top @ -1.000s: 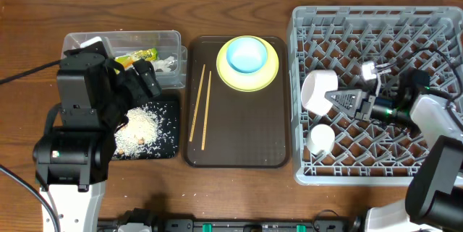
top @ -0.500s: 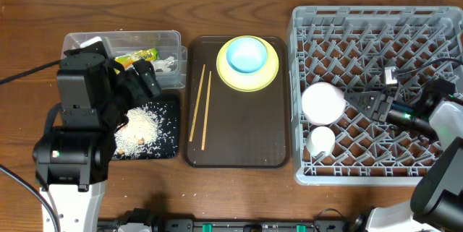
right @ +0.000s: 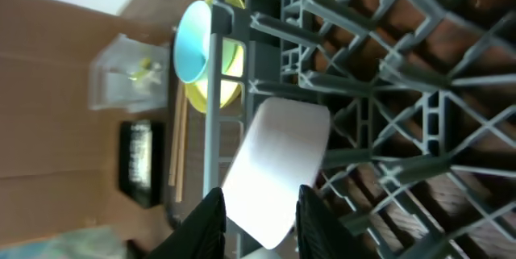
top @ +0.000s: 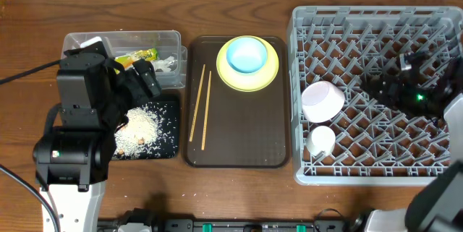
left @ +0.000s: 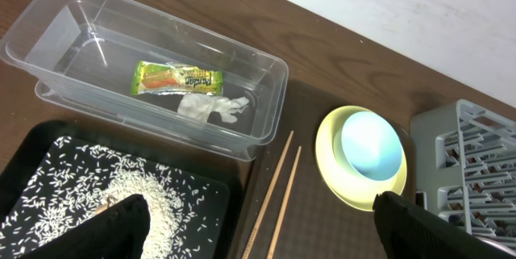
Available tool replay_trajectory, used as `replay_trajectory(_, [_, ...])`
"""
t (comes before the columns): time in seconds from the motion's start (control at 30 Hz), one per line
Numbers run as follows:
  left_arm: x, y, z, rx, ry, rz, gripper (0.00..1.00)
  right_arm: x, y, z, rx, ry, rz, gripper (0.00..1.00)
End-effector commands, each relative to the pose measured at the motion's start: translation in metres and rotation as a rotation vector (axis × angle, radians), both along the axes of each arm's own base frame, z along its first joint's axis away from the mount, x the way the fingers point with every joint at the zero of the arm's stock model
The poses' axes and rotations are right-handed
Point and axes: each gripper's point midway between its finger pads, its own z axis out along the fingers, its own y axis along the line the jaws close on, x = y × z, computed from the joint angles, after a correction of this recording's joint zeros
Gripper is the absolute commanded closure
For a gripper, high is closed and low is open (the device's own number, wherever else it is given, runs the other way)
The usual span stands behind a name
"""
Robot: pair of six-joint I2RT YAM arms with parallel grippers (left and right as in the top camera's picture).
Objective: Sort waste into correct bins and load items into the dishwasher rack
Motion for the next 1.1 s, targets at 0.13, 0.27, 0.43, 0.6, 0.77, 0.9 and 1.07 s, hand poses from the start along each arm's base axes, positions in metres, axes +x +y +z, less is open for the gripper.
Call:
replay_trajectory(0.13, [0.001, 0.001, 0.006, 0.007, -0.013, 0.0, 0.09, -0.002, 0.049, 0.035, -0.295, -0.094, 0.101, 0.71])
replay_trajectory(0.27, [0.001, 0.001, 0.006, 0.007, -0.013, 0.0, 0.09, -0.005, 0.085, 0.033, -0.412, -0.134, 0.204, 0.69])
replay_trajectory(0.43, [0.001, 0.001, 0.006, 0.007, -0.013, 0.0, 0.09, -0.003, 0.109, 0.01, -0.635, -0.104, 0.241, 0.68])
replay_trajectory(0.6, [0.001, 0.001, 0.006, 0.007, -0.013, 0.0, 0.09, 0.003, 0.106, -0.014, -0.802, -0.041, 0.191, 0.68])
replay_trajectory(0.77, [0.001, 0.001, 0.006, 0.007, -0.013, 0.0, 0.09, -0.002, 0.1, -0.042, -0.845, 0.069, 0.2, 0.69])
replay_trajectory(0.9, [0.001, 0.001, 0.006, 0.007, -0.013, 0.0, 0.09, -0.012, 0.075, -0.051, -0.944, 0.161, 0.158, 0.71])
replay_trajectory(1.07, [0.001, 0.001, 0.006, 0.007, -0.013, 0.0, 0.09, -0.02, 0.046, -0.039, -1.062, 0.198, 0.101, 0.72])
